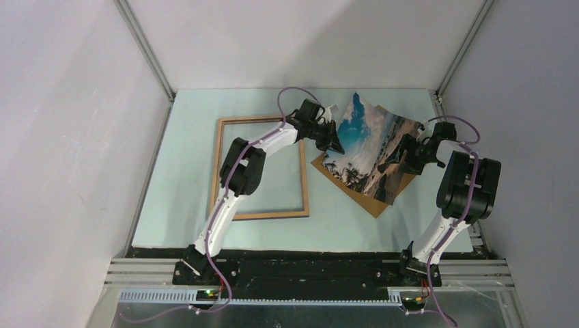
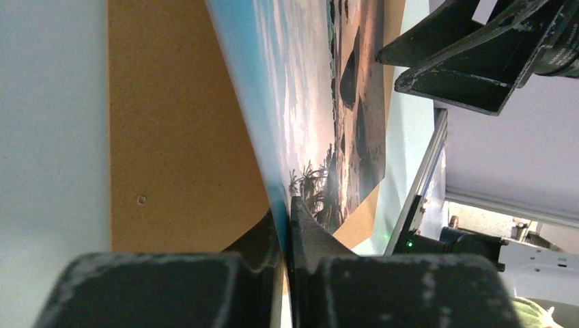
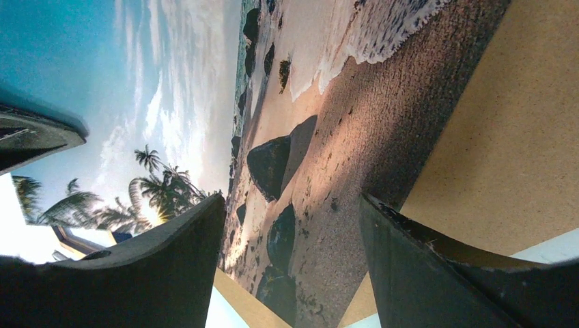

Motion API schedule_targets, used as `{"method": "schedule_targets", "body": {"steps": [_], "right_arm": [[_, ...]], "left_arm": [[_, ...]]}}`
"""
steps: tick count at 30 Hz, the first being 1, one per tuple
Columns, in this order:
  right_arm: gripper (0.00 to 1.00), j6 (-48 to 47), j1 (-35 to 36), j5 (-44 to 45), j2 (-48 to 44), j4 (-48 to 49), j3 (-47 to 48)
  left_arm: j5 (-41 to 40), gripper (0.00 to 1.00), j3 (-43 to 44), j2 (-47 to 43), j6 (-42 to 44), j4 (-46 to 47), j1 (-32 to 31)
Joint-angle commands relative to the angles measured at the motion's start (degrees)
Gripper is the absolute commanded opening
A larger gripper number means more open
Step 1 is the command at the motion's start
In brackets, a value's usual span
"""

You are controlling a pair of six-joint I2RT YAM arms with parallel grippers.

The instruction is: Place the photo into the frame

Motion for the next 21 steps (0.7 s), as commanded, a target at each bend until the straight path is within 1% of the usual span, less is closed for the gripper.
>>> {"method": "schedule_targets", "body": {"steps": [1,4,8,9,11,14,17,21], "right_arm": [[0.77,-1.1,-0.01,0.51,-1.18,-2.06,-0.03],[0.79,-1.02,-0.03,-0.88,-3.82,-1.59,-0.05],[0.82,-0.18,0.05,-3.22,-10.11,-1.0,0.25],[0.84,0.24,0.18,-3.76,-11.03,-1.03,0.6],[0.89,0.94,0.54,-5.21,-13.57,-1.04,1.14],[0.92,1.74,1.84,-7.25,-17.35,-1.3,2.26],[0.93,2.26,5.15,-7.27,-19.96,-1.34,3.97],[0.92,2.67,11.62,-5.87,-22.32,-1.24,6.93]], "left_arm": [[-1.76,0.02,-1.55,-5.96,0.13,1.33,0.06],[-2.67,0.0,-3.12,-9.04,0.15,1.39,0.83],[-4.18,0.0,-5.92,-14.24,1.17,0.74,1.59],[-4.92,0.0,-6.88,-15.25,1.73,0.03,1.63],[-6.4,0.0,-8.15,-18.55,3.91,-1.96,1.78],[-9.05,0.0,-10.42,-24.33,8.6,-4.69,1.81],[-11.8,0.0,-13.38,-30.43,12.96,-8.87,1.82],[-18.46,0.0,-15.83,-37.74,20.12,-14.91,1.68]]}}
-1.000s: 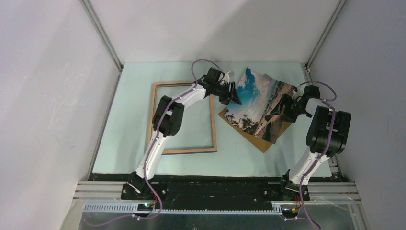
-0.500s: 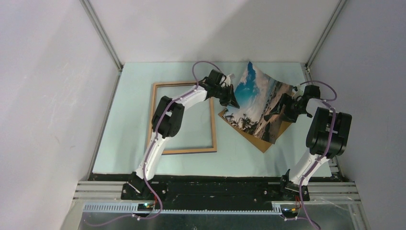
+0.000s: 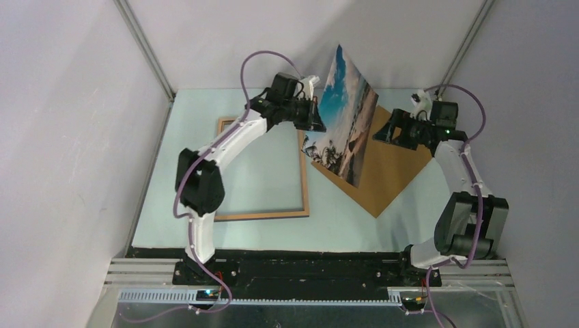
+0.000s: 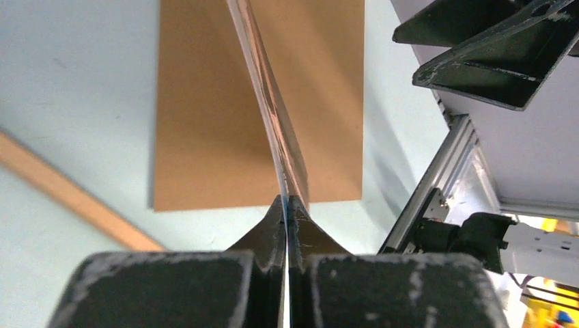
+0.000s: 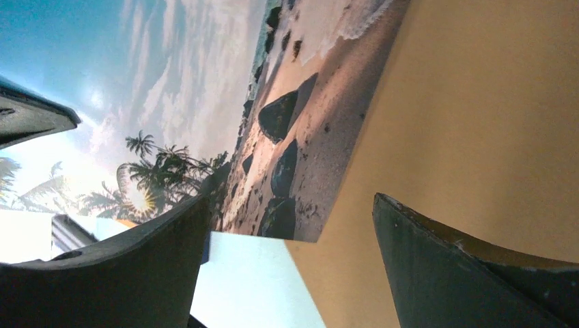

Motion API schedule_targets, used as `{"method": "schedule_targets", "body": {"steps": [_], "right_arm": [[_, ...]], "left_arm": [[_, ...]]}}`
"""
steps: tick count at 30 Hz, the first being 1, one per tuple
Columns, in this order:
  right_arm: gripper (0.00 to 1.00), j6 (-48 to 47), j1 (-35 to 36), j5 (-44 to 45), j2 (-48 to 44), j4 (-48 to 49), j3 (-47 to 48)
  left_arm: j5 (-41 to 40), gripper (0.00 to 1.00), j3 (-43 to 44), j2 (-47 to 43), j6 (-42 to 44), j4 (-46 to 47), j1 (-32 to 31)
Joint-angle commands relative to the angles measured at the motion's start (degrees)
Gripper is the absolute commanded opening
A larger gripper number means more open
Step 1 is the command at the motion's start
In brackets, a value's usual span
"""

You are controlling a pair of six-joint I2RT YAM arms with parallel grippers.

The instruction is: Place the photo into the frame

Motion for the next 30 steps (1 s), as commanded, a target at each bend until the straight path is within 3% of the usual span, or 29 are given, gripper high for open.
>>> {"method": "schedule_targets", "body": {"steps": [1,9,17,23,30], "right_arm": [[0.92,1.47,7.28,-0.7,-3.11,0.5,5.73],[0.92,11.57,15.82,-7.48,0.24,7.0,16.81],[0.93,26.72,17.99,-14.31,5.97,20.7,17.19],[0.95,30.7,18.42,-16.5,6.38,25.11,13.53],[0.95,35.92,16.53,-17.18,5.47,32.43,6.14]], "left_arm": [[-9.36,0.0,-1.72,-10.06,10.48,-7.74,0.02],[-28.32,0.0,1.78,-20.0,21.23,-21.73,-0.54],[-45.2,0.0,2.55,-23.09,23.76,-26.85,-7.32],[-50.3,0.0,3.26,-19.5,23.31,-28.8,-13.72],[-47.86,0.0,3.11,-12.62,19.86,-28.79,-18.28]]}}
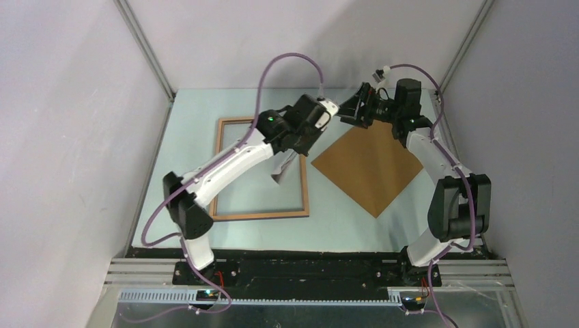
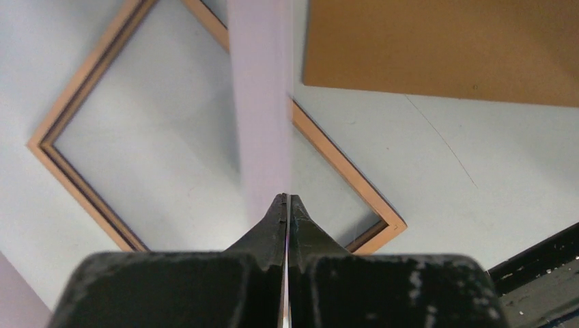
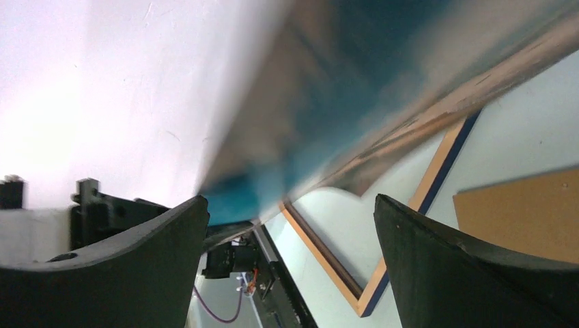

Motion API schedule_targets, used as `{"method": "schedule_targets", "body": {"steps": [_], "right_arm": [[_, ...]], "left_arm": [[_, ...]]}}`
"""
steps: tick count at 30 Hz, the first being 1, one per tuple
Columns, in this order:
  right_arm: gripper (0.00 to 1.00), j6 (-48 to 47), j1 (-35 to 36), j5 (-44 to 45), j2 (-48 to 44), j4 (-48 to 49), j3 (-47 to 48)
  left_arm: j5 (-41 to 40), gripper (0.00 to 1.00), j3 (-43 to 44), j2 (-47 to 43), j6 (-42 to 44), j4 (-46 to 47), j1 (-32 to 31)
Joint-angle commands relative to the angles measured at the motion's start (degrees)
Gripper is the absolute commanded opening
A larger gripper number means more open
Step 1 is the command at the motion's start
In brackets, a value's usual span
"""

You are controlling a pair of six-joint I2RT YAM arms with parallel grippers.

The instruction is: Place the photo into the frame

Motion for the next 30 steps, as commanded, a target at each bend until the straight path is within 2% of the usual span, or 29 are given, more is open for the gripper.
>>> {"method": "schedule_targets", "body": {"steps": [1,6,10,15,22,30], "right_arm": [[0.96,6.75,-2.11,-2.35,-1.95,9.81,-5.05],[0.95,10.87,-5.61,-1.84,-4.06,14.11,-10.51],[0.95,6.64,-6.66,0.76,-6.13,7.08,-12.77],[0.94,4.62,-7.9,3.29,-8.79,3.89,-15.16],[0.9,-0.52,-9.47,5.63,-9.72,-3.73,-15.6],[0.81,-5.7,-9.97,11.54,-10.69,-9.64,-16.54]], "left_arm": [[0.42,0.0,1.98,4.36,-2.84,-0.23,-2.8],[2.84,0.0,4.51,8.82,-5.75,0.3,-4.94],[3.75,0.0,8.43,12.55,-7.0,0.38,-6.59],[3.63,0.0,14.52,16.96,-7.31,0.37,-8.25],[1.86,0.0,18.19,21.32,-7.09,0.38,-9.62],[2.38,0.0,22.21,26.47,-7.75,0.38,-10.2]]}}
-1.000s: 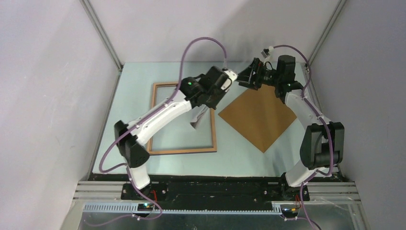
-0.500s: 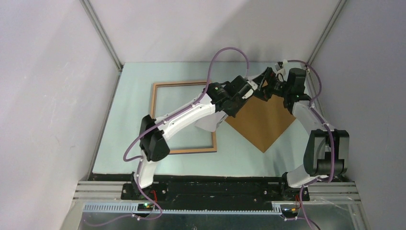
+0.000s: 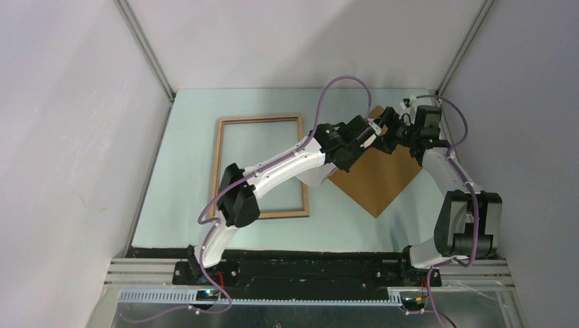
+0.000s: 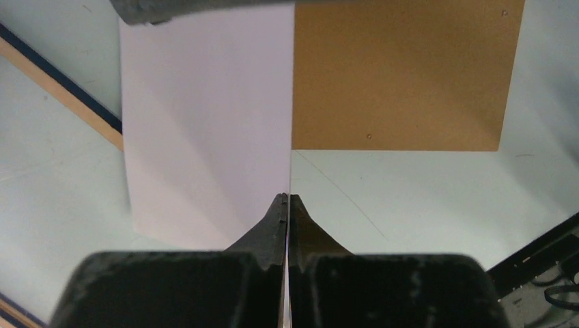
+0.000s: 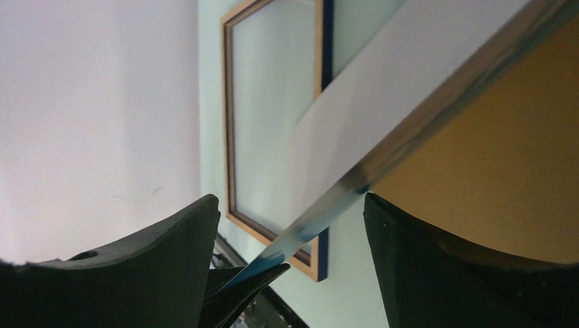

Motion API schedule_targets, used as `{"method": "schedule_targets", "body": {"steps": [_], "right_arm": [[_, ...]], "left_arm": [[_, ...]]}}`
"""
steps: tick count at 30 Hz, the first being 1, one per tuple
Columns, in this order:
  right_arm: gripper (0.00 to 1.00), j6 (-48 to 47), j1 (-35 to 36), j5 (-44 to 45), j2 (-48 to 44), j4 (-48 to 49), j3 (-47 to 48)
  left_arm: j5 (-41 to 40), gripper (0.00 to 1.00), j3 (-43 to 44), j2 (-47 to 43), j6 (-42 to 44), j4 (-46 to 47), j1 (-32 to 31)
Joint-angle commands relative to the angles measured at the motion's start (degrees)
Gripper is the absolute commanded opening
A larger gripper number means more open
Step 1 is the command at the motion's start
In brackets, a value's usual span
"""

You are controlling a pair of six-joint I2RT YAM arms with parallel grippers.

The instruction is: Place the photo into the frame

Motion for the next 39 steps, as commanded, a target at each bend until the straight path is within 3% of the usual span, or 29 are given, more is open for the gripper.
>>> {"method": "schedule_targets", "body": {"steps": [1,7,15,25,32,39], "right_arm": [[0.8,-5.75,-0.3,4.57,-2.7,-5.71,0.0],[0.71,-9.42,-2.08,7.49,-2.71,-10.13,-1.41],[0.6,-11.75,-4.12,8.06,-3.57,-12.39,-2.84],[0.45,-12.08,-6.2,9.0,-2.78,-11.16,-5.18],[0.3,-13.55,-7.41,11.47,-2.09,-12.12,-5.19],[0.1,-14.6,-8.71,11.16,1.33,-10.69,-5.18]], "left_arm": [[-0.57,0.0,4.54,2.16,-1.73,0.76,-0.78],[0.67,0.02,7.24,4.99,-2.42,0.79,-2.23],[3.29,0.18,9.58,8.5,-3.64,0.66,-3.91],[4.44,0.21,12.37,11.46,-4.42,0.64,-5.29],[6.04,0.48,12.94,11.62,-4.72,0.55,-5.78],[8.92,0.57,12.79,10.69,-5.05,0.56,-5.81]]}}
